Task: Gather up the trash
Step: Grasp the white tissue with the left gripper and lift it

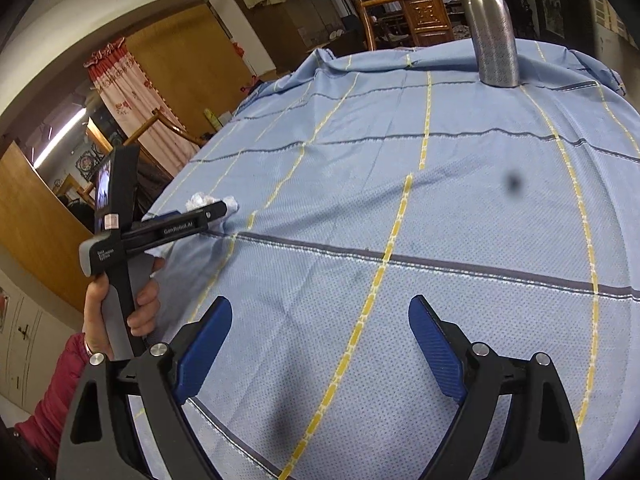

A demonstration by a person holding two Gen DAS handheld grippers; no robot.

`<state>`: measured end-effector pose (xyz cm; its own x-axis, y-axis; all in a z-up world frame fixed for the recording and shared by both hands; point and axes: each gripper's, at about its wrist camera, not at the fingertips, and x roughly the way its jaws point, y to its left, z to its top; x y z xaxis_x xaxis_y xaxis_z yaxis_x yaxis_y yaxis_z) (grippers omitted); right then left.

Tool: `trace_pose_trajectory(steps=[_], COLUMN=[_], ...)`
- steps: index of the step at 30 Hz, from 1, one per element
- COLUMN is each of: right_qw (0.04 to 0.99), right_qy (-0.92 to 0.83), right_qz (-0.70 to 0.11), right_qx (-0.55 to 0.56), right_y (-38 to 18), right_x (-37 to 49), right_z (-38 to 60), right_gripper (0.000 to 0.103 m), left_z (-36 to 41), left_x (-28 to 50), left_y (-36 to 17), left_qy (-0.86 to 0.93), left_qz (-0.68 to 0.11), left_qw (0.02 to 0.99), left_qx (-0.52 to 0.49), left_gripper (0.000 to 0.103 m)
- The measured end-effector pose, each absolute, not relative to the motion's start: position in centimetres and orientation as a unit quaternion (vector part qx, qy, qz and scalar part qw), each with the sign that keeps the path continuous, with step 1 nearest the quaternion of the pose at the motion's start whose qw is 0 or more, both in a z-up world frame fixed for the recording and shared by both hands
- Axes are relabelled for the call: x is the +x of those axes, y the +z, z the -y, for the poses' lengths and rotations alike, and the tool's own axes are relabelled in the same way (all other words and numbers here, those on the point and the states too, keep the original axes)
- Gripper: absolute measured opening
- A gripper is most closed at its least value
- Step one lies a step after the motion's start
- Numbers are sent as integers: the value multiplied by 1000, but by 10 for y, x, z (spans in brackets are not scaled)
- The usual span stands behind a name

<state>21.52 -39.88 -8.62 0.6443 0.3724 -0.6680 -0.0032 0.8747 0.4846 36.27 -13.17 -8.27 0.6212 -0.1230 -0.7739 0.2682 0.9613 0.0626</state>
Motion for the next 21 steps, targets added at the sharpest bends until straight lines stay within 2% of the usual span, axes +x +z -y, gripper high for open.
trace_pose_trajectory(steps=[5, 7, 9, 11, 21], right_qw=[879, 878, 878, 880, 884], right_qy=[104, 103, 102, 98, 92], right_qz=[-410, -411, -411, -408, -399], right_qx=[222, 224, 226, 223, 226], right_y=[-87, -88, -89, -88, -86], right_x=[215, 215, 215, 215, 216], right_z=[397, 398, 399, 400, 404], right_gripper=[89, 89, 89, 89, 89], left_z=[125, 120, 118, 118, 123], left_x=[368, 370, 371, 368, 337], left_y=[-83, -83, -83, -81, -57], left_qy=[-117, -127, -140, -154, -169], left_qz=[-432, -436, -442, -442, -382], left_qw=[892, 890, 885, 883, 907], left_qx=[62, 46, 35, 28, 49], left_gripper=[95, 83, 61, 52, 49])
